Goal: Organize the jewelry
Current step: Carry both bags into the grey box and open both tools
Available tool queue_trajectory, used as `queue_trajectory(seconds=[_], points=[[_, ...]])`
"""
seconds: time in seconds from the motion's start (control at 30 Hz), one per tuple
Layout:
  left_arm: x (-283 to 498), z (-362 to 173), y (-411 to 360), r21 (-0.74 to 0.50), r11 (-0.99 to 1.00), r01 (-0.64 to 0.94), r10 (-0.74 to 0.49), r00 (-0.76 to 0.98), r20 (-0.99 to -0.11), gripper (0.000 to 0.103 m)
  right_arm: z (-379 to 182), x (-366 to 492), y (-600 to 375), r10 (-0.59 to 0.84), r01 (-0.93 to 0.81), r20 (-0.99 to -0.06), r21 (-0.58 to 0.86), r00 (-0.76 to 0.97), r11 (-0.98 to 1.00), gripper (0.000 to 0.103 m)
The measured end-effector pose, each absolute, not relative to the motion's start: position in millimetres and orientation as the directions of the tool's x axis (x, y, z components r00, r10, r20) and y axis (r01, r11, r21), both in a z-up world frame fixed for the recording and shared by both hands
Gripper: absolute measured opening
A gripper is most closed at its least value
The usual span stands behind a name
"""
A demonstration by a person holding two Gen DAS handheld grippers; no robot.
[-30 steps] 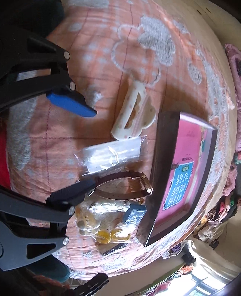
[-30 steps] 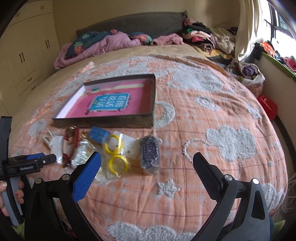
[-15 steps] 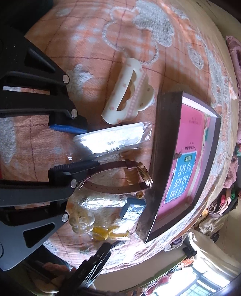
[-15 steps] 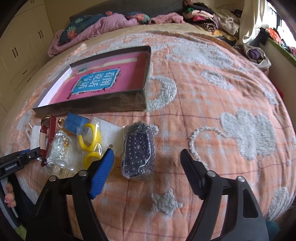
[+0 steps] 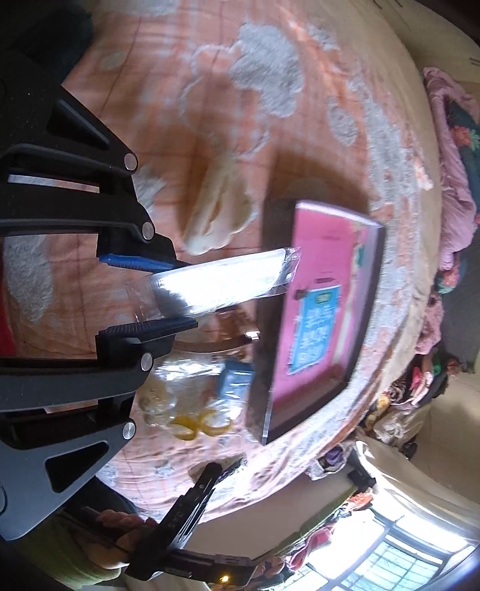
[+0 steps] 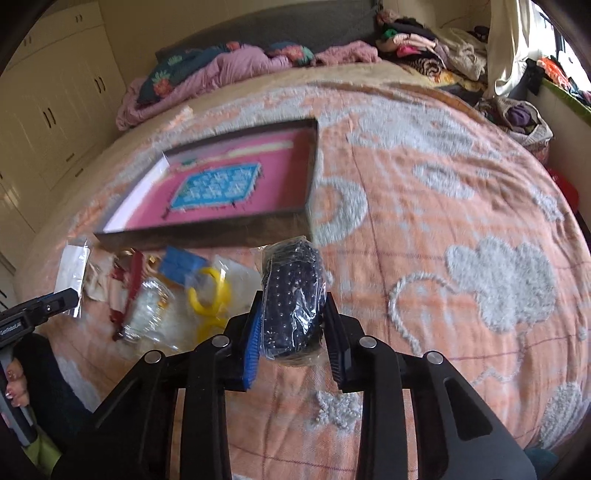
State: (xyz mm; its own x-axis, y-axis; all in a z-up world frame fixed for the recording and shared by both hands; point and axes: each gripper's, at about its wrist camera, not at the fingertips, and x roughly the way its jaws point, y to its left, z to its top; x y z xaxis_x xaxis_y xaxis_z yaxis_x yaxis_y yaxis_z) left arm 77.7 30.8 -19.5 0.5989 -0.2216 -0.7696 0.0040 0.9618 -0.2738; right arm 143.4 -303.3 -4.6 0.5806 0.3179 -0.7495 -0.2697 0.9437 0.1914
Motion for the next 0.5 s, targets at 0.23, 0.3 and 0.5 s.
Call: queue_trajectory(seconds=[0.23,0.3,0.5], points=[[101,0,41,-0.261,0.965,-0.003,-0.197,0.646,-0.737,0.016,25,155,-291,0.341,-0.301,-0.698,0.186,0.629,0.935,0.029],[109,3,43,-0.252,0.968,-0.005,-0.186,0.657,-0.731,0.016,30,161,-287,0.339,-0.305,-0.691,0.177,0.638,0.936,0.029],[139,3,49,-0.246,0.969,-0.024,-0.170,0.657,-0.734,0.016,41,179,-273,0.336,-0.316,-0.670,0.156,0.662,0.936,0.029]])
